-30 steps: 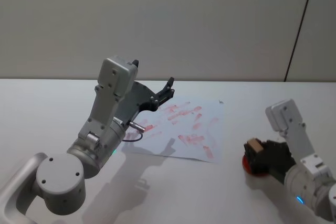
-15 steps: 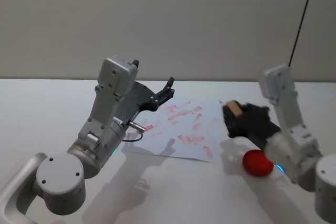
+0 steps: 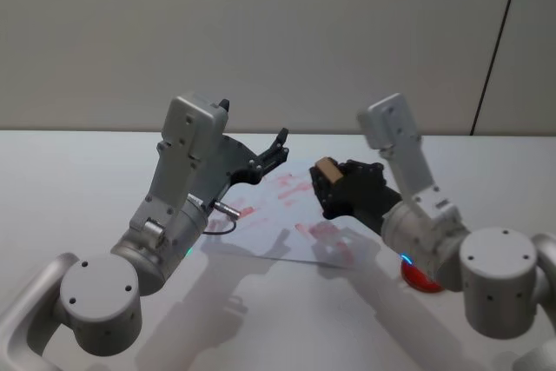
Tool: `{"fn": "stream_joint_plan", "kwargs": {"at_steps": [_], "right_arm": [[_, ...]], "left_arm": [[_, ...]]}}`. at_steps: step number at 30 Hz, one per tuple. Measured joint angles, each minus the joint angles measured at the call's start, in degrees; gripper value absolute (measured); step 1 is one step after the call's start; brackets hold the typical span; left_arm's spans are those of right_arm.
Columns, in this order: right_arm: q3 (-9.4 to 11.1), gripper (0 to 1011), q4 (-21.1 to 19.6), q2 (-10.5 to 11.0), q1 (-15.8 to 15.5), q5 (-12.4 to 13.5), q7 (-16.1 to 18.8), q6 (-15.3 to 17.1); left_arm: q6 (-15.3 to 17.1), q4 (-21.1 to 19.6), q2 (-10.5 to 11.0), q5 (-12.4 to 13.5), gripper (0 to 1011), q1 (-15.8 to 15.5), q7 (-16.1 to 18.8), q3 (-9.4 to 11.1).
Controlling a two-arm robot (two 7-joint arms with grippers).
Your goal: Use the one hand to pick up the stamp and affix it onto the A4 paper.
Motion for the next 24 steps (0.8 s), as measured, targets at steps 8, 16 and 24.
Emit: {"fn": "stream_joint_plan", "kwargs": {"at_steps": [8,16,24], "right_arm": [[-1.3,219,3.5,-1.0,1.6,-4.3,2.1,1.1],[-2.5,219,6.4,-1.1,2.1,-9.4,3.8,3.0],[-3.5,219,8.8,-1.6,2.0,-10.8,3.7,4.0]], "left_arm": [[0.0,0.0,0.0,0.0,1003,0.0,0.0,0.0],[0.0,0.0,0.0,0.0,1003,0.0,0.0,0.0],[0.0,0.0,0.0,0.0,1002,0.0,0.0,0.0]]}}
